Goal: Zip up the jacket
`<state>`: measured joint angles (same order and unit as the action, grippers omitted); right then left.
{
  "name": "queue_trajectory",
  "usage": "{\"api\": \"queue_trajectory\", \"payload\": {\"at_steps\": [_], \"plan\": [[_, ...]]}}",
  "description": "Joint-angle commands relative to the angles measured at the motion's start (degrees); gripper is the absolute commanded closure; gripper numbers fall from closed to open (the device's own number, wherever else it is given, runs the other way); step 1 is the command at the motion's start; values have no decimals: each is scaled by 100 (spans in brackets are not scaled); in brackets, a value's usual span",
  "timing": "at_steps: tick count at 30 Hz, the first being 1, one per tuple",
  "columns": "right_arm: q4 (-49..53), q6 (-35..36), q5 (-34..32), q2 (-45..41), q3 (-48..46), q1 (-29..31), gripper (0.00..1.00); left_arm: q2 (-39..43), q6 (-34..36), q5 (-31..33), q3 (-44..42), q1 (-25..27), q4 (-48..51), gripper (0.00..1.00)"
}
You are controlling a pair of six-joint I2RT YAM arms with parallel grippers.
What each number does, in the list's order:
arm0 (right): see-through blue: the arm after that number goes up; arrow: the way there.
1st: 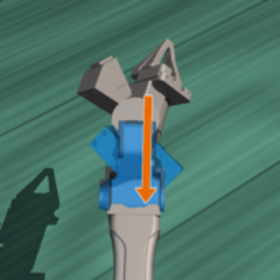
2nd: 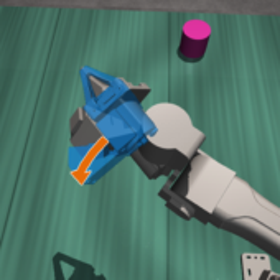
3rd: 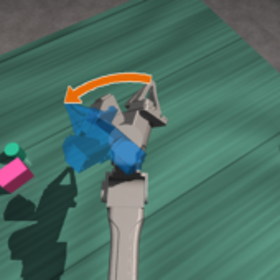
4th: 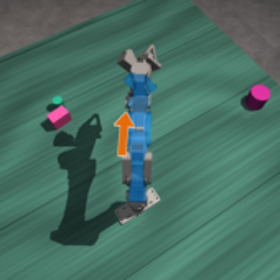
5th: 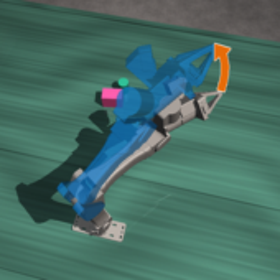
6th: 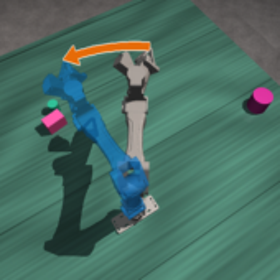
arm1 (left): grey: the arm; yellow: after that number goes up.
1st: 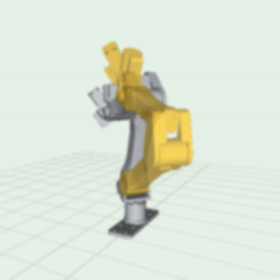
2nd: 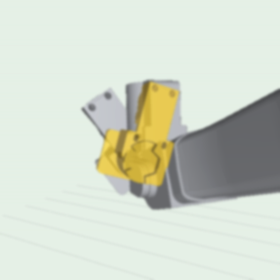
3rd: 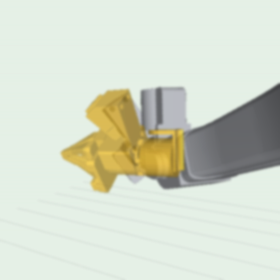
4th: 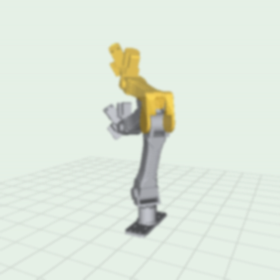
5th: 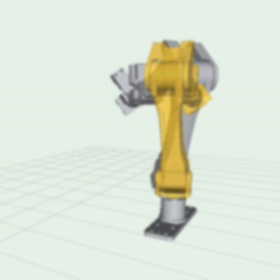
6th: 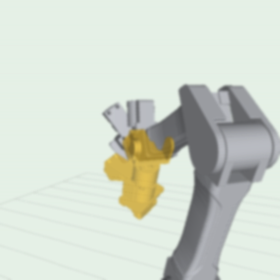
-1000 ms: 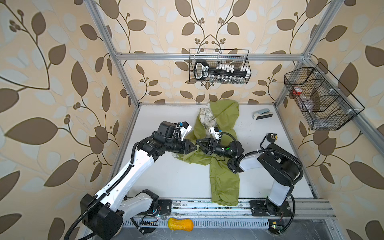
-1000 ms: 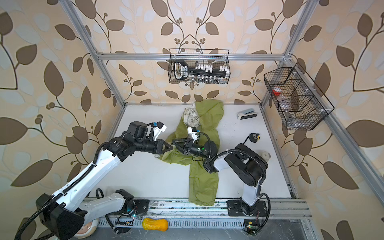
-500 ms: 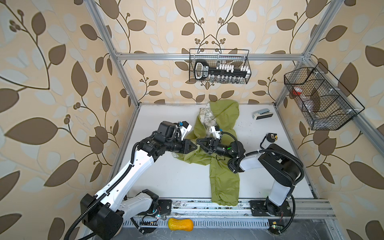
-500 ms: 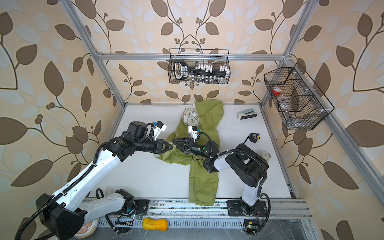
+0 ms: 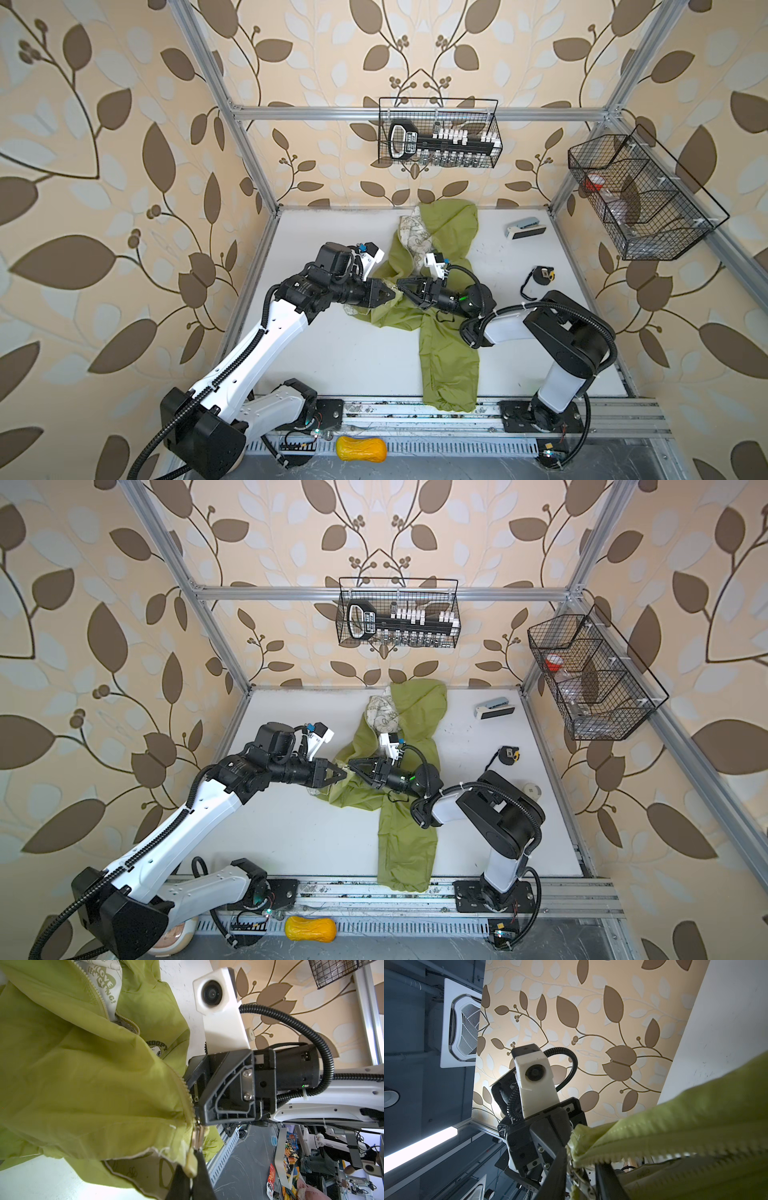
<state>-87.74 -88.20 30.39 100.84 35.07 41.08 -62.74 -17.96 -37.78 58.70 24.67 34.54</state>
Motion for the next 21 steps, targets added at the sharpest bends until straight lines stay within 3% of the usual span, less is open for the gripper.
{"api": "queue_trajectory", "payload": {"at_steps": [1,13,15,21], "plan": [[-439,-152,11,-172,-88,3,82,113,30,-151,37,-32,-70,100],[-447,-169,19,-173,-156,-27,94,92,21,-125,38,-40,-88,100],[-442,-170,33,-161,-125,-33,100,104,6,-92,34,-41,-97,100],[-383,-163,-20,-126,-217,-74,100,294,-120,86,-46,-211,-197,100]]}}
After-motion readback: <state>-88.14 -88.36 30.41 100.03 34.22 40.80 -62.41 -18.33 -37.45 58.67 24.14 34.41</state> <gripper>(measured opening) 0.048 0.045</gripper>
